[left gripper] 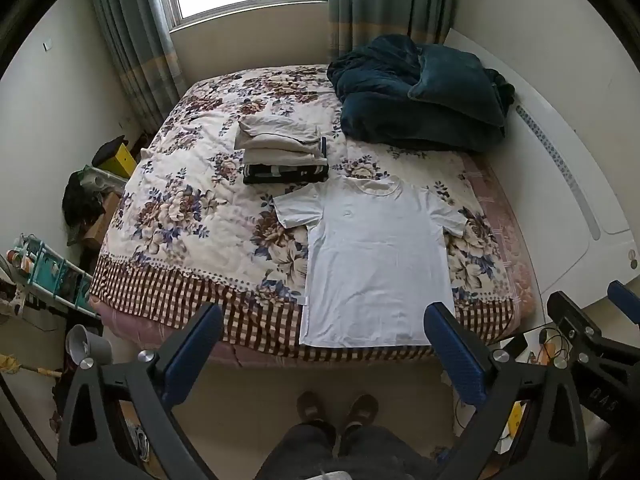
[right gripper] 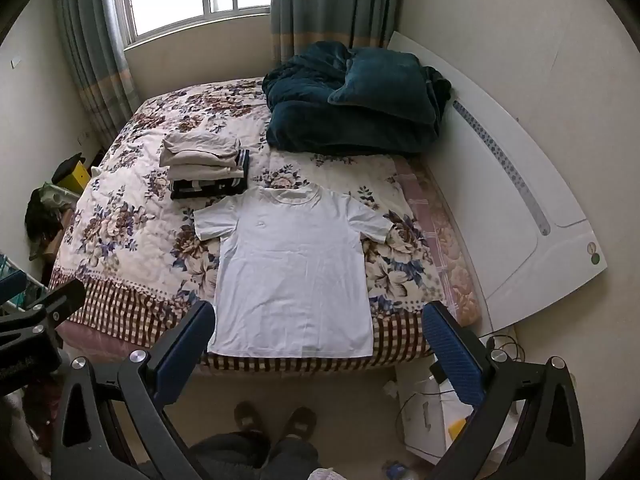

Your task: Fold small clothes

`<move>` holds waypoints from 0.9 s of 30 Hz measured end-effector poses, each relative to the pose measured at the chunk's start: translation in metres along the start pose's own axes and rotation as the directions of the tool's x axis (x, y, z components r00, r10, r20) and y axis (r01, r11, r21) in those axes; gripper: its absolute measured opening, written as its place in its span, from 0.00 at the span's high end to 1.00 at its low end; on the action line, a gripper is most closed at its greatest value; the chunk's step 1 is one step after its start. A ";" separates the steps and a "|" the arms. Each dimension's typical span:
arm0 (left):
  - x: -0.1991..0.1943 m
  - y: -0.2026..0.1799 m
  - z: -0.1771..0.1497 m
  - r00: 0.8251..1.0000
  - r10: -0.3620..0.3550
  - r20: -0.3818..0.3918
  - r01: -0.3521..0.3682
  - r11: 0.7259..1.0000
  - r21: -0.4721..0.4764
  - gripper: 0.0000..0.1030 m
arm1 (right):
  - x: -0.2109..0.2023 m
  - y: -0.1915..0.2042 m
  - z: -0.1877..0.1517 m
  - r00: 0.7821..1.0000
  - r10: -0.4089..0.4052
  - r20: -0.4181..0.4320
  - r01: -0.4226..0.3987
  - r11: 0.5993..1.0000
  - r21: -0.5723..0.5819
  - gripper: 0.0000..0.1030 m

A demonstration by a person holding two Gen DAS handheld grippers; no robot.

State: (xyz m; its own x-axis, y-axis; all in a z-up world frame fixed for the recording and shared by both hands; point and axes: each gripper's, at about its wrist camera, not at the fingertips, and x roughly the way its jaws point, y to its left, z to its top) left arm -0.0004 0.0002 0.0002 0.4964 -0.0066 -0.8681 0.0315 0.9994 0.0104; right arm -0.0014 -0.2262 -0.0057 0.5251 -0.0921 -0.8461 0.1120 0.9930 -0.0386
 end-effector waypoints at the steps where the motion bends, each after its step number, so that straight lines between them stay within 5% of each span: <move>1: 0.000 0.000 0.000 1.000 0.002 -0.001 -0.002 1.000 -0.001 0.00 | -0.001 0.000 0.000 1.000 0.001 0.000 -0.001 1.000 0.001 0.00; 27: -0.012 0.003 0.008 1.000 -0.006 0.025 0.006 1.000 -0.002 0.00 | -0.010 0.004 0.009 1.000 -0.002 0.000 0.002 1.000 0.000 0.00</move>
State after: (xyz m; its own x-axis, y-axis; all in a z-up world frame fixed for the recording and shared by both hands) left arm 0.0003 0.0028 0.0149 0.5173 -0.0136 -0.8557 0.0325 0.9995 0.0038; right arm 0.0015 -0.2225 0.0072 0.5252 -0.0943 -0.8457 0.1129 0.9928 -0.0406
